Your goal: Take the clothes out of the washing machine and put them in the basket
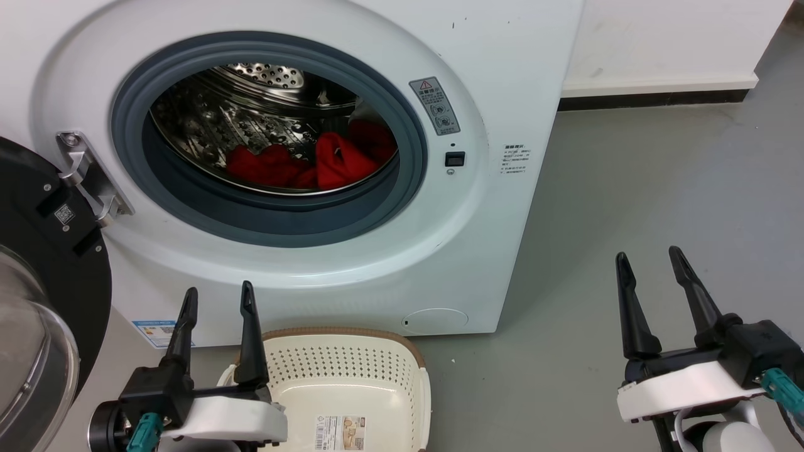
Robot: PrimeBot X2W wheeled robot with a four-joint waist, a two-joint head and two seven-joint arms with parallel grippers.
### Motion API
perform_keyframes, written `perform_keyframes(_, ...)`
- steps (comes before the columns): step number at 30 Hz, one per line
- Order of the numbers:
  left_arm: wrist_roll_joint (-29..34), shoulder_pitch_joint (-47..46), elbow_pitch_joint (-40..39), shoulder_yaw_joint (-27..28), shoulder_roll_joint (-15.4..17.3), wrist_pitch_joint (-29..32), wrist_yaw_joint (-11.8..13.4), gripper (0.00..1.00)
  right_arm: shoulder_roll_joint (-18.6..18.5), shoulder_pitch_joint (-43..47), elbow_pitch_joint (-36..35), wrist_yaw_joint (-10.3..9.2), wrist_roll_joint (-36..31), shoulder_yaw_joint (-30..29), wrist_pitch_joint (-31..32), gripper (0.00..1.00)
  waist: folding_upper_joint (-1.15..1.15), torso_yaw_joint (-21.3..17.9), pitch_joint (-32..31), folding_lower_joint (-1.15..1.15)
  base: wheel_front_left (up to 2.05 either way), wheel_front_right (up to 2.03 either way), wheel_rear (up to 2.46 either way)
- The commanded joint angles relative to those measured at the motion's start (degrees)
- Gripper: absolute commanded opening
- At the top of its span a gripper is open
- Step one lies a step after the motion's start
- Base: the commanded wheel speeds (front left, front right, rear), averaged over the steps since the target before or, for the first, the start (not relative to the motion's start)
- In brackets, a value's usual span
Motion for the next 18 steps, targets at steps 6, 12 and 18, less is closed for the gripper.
perform_keyframes(6, 2.8, 0.9, 1.1, 0.3, -0.1, -1.2, -1.2, 1.00, 0.0, 0.1, -0.3, -0.02, -4.8, 0.5, -1.2, 1.00, 0.00, -0.1, 0.2, 0.00, 0.00, 0.00, 0.00)
perform_keyframes(12, 5.8, 1.3, 1.3, 1.0, -0.8, -1.8, -2.1, 1.00, 0.0, 0.5, -0.3, -0.02, -7.8, 0.9, -2.0, 1.00, 0.00, -0.1, 0.1, 0.00, 0.00, 0.00, 0.00)
perform_keyframes(18, 9.1, 1.8, 1.2, 0.9, -1.1, -2.5, -2.8, 1.00, 0.0, 0.5, -0.5, -0.03, -10.3, 1.2, -2.6, 1.00, 0.00, -0.2, 0.3, 0.00, 0.00, 0.00, 0.00)
